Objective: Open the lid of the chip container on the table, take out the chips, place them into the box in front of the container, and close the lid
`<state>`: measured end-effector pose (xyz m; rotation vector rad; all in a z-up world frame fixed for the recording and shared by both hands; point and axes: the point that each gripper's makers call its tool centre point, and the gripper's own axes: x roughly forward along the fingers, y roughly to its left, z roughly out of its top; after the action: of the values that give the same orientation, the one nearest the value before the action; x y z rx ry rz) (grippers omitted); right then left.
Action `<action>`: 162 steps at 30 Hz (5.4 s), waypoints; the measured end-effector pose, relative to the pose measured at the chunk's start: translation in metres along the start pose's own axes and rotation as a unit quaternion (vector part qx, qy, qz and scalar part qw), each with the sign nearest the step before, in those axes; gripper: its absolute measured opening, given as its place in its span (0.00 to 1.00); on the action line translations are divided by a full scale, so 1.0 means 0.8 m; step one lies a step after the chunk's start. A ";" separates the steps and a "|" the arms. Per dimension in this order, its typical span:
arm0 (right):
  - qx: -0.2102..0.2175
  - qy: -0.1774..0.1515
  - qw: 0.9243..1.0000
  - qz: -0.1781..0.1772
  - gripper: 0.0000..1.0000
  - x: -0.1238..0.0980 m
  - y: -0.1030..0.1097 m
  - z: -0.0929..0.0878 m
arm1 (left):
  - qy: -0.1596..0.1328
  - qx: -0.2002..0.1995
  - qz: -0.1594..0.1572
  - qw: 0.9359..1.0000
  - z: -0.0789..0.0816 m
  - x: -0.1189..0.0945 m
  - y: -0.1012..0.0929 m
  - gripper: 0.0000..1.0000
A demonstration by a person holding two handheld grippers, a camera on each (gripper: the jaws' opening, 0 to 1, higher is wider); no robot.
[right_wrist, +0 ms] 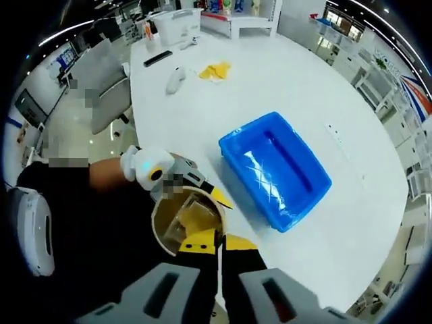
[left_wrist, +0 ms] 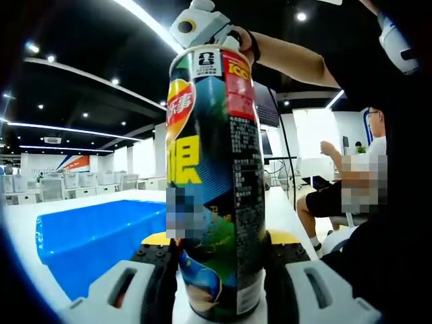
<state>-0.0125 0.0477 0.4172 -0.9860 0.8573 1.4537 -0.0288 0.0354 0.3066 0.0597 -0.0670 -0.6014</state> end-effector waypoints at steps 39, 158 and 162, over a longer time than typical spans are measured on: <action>0.178 -0.246 0.945 0.121 0.00 0.051 -0.038 -0.114 | 0.204 0.100 -0.071 0.971 -0.011 -0.023 0.004 0.50; 0.266 -0.361 0.856 0.258 0.23 0.175 0.021 -0.123 | 0.455 0.140 -0.201 0.856 -0.076 -0.079 0.012 0.52; 0.248 -0.369 0.862 0.245 0.22 0.174 0.015 -0.122 | 0.464 0.147 -0.198 0.851 -0.087 -0.078 0.016 0.53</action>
<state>-0.0170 0.0103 0.2511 0.2231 0.8520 1.7196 -0.0671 0.0841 0.2352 0.6728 0.8185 -0.9180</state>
